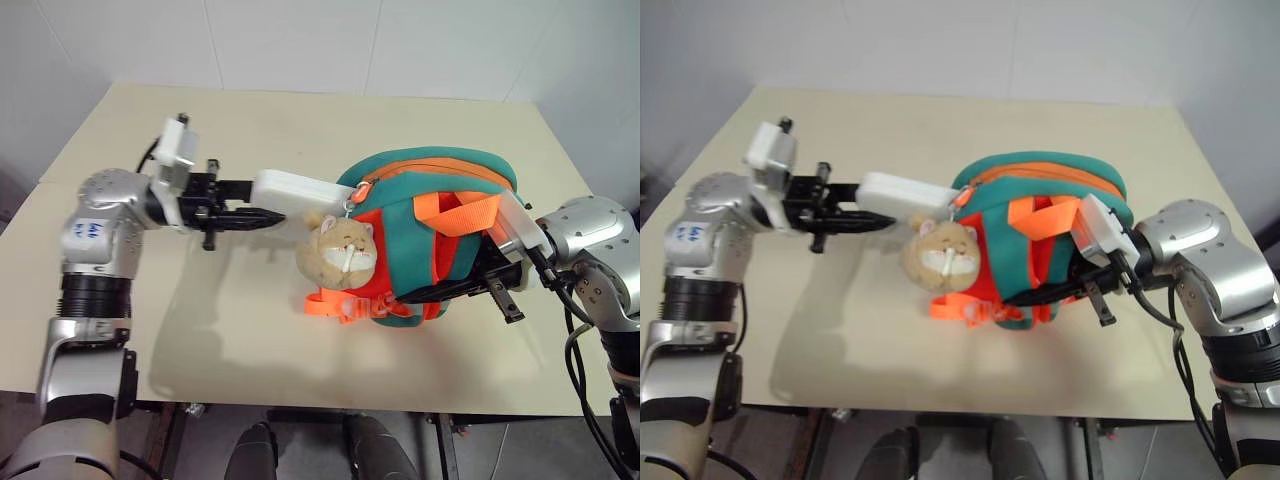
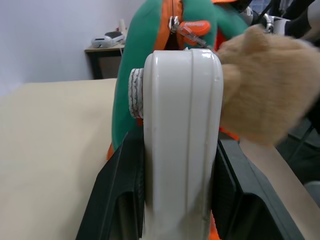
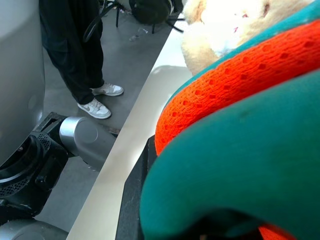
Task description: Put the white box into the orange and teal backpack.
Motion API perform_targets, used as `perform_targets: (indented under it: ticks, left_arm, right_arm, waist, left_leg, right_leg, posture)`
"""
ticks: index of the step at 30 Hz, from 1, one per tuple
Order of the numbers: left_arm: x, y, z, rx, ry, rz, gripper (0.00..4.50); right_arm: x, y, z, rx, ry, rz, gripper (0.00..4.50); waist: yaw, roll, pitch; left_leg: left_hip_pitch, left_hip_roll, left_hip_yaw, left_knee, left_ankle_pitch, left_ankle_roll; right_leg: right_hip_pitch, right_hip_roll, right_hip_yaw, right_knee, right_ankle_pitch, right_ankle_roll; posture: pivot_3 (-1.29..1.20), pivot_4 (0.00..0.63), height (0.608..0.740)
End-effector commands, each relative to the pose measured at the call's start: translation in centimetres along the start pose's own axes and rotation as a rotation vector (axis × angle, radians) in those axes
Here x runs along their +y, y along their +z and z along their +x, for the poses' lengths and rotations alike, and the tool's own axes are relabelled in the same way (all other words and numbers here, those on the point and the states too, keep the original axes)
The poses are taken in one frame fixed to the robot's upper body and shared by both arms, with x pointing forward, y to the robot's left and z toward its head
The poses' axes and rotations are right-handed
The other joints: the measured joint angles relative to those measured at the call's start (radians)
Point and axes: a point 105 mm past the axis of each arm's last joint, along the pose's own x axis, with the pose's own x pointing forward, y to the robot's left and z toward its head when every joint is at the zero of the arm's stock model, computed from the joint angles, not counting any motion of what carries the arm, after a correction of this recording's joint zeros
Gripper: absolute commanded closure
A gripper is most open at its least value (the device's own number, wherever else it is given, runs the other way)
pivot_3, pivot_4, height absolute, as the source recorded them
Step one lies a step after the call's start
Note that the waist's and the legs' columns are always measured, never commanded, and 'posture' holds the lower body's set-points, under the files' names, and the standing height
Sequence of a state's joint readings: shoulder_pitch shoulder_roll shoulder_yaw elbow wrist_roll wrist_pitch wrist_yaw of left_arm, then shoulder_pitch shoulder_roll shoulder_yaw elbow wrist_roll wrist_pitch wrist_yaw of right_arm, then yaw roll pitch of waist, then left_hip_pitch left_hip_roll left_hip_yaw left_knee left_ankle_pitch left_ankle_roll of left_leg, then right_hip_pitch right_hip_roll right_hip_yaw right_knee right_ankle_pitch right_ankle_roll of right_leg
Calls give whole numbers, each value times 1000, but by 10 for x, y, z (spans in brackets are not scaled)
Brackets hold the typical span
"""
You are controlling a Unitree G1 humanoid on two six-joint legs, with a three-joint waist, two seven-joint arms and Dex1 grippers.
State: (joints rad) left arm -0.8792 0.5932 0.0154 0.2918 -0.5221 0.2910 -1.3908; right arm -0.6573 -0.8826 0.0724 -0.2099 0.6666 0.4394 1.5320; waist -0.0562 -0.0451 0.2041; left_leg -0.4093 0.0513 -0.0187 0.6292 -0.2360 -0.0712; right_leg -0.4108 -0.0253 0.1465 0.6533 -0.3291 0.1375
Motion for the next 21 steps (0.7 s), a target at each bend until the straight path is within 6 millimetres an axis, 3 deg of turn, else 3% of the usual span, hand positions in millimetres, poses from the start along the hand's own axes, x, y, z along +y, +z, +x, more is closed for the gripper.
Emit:
perform_targets:
  ticks: [1,8,14,17,21]
  left_arm:
    - [3,3,33,13,-28,61,3198]
    - [12,-12,77,44,-47,69,3198]
    - [19,-9,92,97,-30,107,3199]
    - [19,-14,91,221,-39,60,2250]
    - [19,4,88,155,-25,81,991]
  right_arm:
    - [2,7,-1,-5,18,-48,4473]
    - [0,8,0,-4,12,-51,4473]
    - [-1,9,-1,-1,-7,-55,4473]
    - [-1,8,-1,-1,-16,-55,4473]
    - [-2,8,-1,-1,-28,-55,4473]
  waist:
    - [2,0,0]
    - [1,0,0]
    - [4,0,0]
    - [4,0,0]
    - [1,0,0]
  left_leg:
    - [0,0,0,0,0,0]
    - [0,-1,0,2,0,0]
    - [0,-1,0,2,0,0]
    - [0,-1,0,2,0,0]
    - [0,-1,0,1,0,0]
  right_leg:
    - [0,0,0,0,0,0]
    - [1,0,2,0,1,2]
    - [1,0,2,0,1,2]
    - [1,0,2,0,1,2]
    - [1,0,2,0,1,2]
  posture:
    - [0,150,740]
    - [0,150,740]
    - [0,150,740]
    - [0,150,740]
    - [0,150,740]
